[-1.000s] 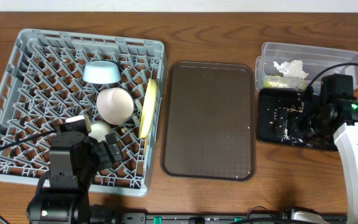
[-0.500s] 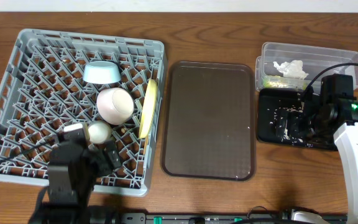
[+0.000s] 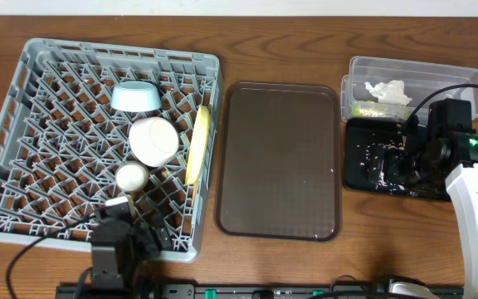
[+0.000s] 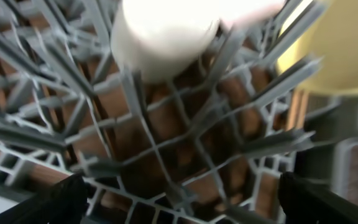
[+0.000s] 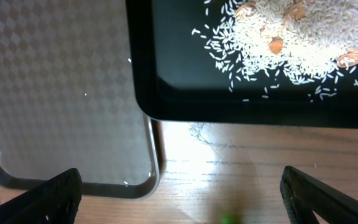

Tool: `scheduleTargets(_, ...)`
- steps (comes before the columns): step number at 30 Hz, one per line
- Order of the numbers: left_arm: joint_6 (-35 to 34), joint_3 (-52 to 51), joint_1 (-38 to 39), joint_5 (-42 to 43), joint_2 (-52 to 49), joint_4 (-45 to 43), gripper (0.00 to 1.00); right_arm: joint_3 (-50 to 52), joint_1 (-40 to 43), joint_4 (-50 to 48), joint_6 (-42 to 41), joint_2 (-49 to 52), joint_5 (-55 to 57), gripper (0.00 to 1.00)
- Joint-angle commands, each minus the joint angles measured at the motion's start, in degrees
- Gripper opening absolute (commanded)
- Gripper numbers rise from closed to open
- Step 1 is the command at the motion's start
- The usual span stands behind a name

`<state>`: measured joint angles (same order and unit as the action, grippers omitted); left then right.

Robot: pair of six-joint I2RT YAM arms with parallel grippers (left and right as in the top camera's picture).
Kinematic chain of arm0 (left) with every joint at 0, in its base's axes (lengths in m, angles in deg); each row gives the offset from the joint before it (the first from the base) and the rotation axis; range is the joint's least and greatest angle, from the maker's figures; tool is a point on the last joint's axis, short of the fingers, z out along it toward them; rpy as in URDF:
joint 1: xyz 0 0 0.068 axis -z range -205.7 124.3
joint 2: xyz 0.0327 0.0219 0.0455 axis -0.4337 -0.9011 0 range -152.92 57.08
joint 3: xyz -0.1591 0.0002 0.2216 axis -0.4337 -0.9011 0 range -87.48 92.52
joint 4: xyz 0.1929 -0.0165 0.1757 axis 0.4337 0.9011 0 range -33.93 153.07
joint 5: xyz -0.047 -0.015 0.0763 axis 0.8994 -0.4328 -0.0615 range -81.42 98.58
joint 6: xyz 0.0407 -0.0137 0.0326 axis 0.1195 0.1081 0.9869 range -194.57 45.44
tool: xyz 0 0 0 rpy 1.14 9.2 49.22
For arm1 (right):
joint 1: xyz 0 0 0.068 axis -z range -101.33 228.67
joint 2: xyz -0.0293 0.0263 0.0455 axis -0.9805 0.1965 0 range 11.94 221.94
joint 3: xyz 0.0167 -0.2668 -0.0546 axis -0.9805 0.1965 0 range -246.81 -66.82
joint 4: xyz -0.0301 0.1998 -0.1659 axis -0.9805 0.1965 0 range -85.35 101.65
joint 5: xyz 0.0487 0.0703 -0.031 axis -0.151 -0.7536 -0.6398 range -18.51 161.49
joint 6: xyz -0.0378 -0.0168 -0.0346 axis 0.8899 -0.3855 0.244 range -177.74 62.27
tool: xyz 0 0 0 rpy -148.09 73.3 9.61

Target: Sort waste into correct bins and load items into the dishwasher

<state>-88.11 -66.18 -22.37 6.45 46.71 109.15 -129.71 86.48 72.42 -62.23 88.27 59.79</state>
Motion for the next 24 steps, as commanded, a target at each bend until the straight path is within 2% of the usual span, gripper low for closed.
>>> scheduleTargets(1,-0.50,-4.11,-0.04,-0.94,5.57,0.00,1.00,-0.68,0.48,-0.04,0.35,-0.59,0.33,0.99)
scheduleTargets(5,-0.52,-6.34,-1.05,-0.92,10.38,-1.31,1.00,-0.68,0.48,-0.04,0.35,-0.59,0.33,0.99)
scheduleTargets(24,-0.50,-6.49,-1.55,-0.94,10.14,-1.40,1.00,-0.68,0.48,-0.04,0.35,-0.59,0.33,0.99)
